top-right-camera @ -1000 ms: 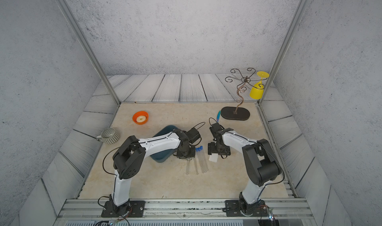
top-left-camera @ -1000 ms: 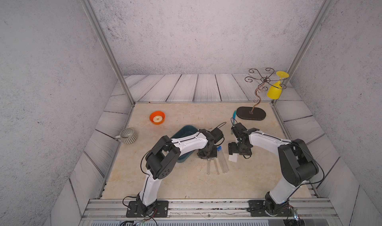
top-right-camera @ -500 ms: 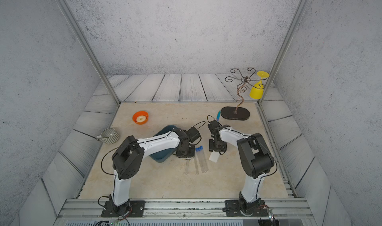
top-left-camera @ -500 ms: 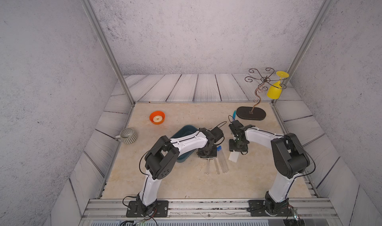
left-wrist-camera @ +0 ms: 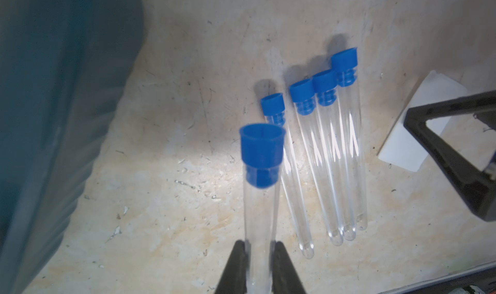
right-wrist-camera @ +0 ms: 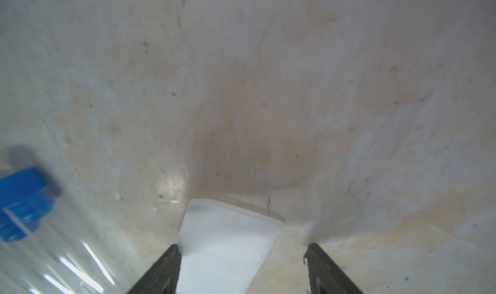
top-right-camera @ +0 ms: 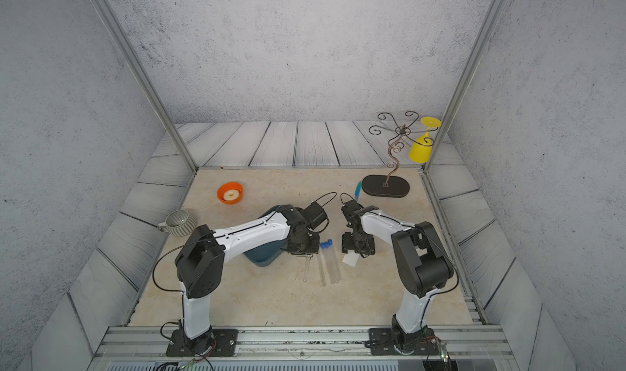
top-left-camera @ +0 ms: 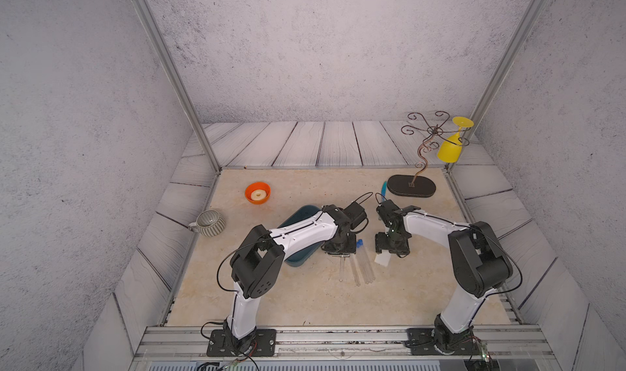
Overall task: Wipe the exteriors of test tubes
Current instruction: Pick up the test tube at the center of the board.
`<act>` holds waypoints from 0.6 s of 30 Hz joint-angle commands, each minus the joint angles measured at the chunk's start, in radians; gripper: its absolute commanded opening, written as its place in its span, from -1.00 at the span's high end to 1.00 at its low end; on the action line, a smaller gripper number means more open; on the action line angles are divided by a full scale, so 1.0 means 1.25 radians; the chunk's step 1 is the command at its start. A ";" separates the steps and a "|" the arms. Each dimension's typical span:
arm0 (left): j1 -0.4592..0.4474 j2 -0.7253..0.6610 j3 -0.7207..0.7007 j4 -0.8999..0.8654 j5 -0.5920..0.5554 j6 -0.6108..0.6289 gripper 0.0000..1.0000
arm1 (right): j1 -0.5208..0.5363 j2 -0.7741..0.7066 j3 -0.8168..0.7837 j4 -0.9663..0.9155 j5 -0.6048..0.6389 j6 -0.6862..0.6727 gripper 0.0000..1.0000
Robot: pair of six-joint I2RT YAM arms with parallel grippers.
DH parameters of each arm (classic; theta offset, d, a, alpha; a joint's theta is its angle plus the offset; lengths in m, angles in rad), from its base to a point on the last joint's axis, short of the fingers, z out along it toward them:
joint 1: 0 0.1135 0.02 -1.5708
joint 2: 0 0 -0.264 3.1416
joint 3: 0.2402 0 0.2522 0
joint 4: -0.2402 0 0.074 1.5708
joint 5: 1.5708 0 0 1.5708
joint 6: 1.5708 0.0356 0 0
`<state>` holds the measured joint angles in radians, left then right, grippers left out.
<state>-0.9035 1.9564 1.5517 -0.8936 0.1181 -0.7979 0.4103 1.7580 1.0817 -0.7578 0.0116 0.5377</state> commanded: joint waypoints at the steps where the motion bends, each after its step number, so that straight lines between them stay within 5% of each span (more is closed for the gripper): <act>1: 0.004 -0.025 0.023 -0.035 -0.019 0.017 0.65 | 0.001 -0.018 -0.012 -0.030 -0.007 0.034 -0.44; 7: 0.004 -0.036 0.031 -0.048 -0.027 0.025 0.65 | 0.001 0.031 0.003 -0.021 -0.004 0.040 -0.33; 18: 0.004 -0.056 0.042 -0.065 -0.043 0.032 0.65 | 0.011 0.070 0.003 0.000 0.017 0.042 0.28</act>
<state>-0.9035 1.9125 1.5845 -0.9398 0.0895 -0.7727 0.4191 1.7931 1.1004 -0.7521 0.0010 0.5781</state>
